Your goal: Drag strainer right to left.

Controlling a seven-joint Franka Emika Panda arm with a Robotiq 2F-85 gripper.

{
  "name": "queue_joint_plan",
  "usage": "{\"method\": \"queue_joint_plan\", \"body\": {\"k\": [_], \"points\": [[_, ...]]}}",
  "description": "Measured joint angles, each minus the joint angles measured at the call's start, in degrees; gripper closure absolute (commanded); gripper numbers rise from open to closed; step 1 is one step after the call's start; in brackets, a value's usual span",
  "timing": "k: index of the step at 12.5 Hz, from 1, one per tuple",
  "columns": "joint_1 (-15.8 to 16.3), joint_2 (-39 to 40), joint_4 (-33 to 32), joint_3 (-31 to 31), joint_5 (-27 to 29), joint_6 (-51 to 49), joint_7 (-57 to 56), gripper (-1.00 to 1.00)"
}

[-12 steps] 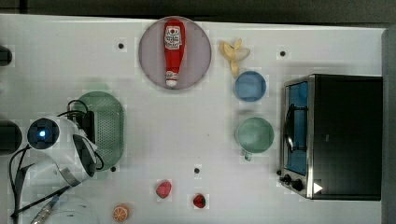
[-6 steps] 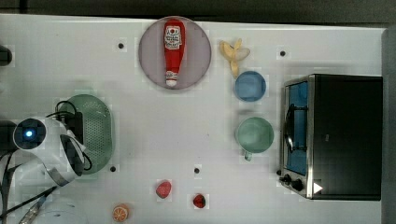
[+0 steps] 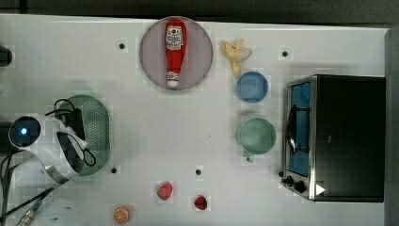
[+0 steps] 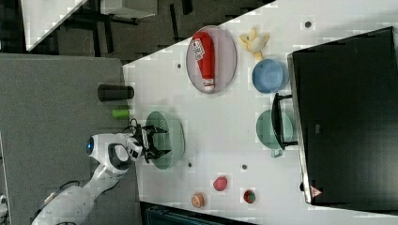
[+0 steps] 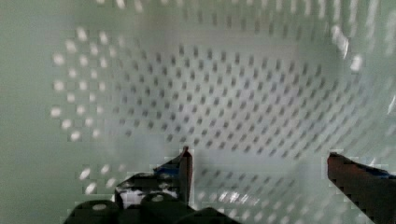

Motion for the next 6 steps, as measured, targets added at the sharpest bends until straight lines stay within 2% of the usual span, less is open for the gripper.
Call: {"method": "queue_joint_plan", "body": {"k": [2, 6], "points": [[0.6, -5.7, -2.9, -3.3, -0.3, -5.3, -6.3, -1.00], [1.6, -21.7, -2.1, -13.4, -0.3, -22.8, -23.3, -1.00]]}}
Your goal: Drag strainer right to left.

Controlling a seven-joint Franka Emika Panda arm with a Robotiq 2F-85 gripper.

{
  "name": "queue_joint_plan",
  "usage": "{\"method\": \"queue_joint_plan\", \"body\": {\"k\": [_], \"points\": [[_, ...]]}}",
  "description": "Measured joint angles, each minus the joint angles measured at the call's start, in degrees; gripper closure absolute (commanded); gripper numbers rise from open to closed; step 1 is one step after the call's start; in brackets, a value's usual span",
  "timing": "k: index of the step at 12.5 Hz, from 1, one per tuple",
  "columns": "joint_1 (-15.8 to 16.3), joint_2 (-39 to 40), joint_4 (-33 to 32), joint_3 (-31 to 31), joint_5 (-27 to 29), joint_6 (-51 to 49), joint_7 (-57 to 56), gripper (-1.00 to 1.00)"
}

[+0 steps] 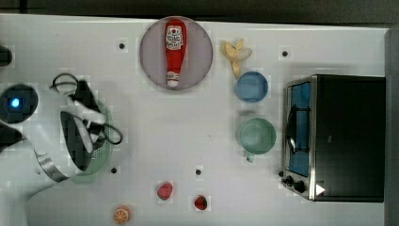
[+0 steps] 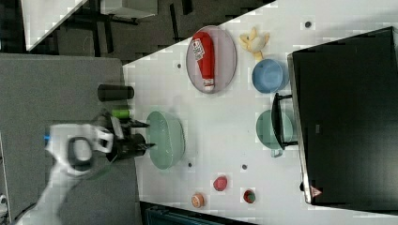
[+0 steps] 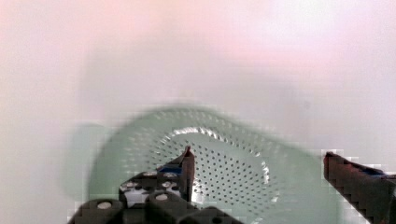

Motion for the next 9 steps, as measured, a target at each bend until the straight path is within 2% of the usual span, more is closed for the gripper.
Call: {"method": "queue_joint_plan", "body": {"k": [1, 3, 6, 7, 9], "points": [[0.3, -4.6, 1.3, -3.9, 0.6, -5.4, -4.7, -1.00], [-0.2, -15.0, 2.0, -11.8, -2.8, -11.2, -15.2, -1.00], [-5.9, -24.7, 6.2, -21.3, -9.5, -16.5, -24.8, -1.00], [-7.8, -26.3, 6.8, -24.4, -13.8, -19.1, -26.8, -1.00], [-9.0, -29.7, 5.5, -30.8, -18.9, -20.6, -30.2, -1.00]]}}
